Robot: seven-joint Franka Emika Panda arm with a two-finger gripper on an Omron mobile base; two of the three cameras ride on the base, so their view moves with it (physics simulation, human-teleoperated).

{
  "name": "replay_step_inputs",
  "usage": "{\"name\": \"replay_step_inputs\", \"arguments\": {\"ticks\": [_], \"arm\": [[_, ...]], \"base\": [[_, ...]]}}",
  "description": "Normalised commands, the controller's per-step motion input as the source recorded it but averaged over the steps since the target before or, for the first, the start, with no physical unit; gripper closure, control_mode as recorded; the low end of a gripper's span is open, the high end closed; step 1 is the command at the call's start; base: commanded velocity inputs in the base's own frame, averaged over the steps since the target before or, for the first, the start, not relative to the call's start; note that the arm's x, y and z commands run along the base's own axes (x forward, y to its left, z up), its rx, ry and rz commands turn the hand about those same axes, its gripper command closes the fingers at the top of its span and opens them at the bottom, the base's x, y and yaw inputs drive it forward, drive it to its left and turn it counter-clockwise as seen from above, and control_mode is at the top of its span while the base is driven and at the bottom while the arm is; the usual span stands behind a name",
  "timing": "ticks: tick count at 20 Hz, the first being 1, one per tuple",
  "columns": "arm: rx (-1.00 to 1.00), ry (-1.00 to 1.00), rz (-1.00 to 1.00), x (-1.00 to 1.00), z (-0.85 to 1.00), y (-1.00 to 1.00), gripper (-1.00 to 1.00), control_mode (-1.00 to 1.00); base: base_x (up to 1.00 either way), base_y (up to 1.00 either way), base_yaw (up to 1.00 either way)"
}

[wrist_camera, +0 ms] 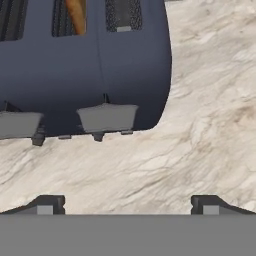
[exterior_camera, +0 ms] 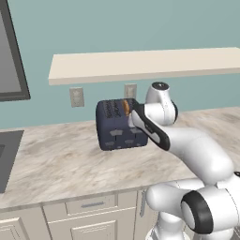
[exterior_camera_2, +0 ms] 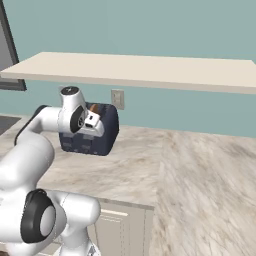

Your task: Start the toaster. Once the lever pops up, take the bread to the plate on the dining counter.

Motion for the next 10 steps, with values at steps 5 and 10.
{"name": "replay_step_inputs", "arguments": {"ticks": [5, 10], "arm": [[0.02, -0.01, 0.0, 0.11, 0.0, -0.13, -1.0, -1.0], [0.01, -0.01, 0.0, 0.18, 0.0, -0.03, -1.0, -1.0]], "base": [[0.0, 0.0, 0.0], [0.0, 0.0, 0.0]]}}
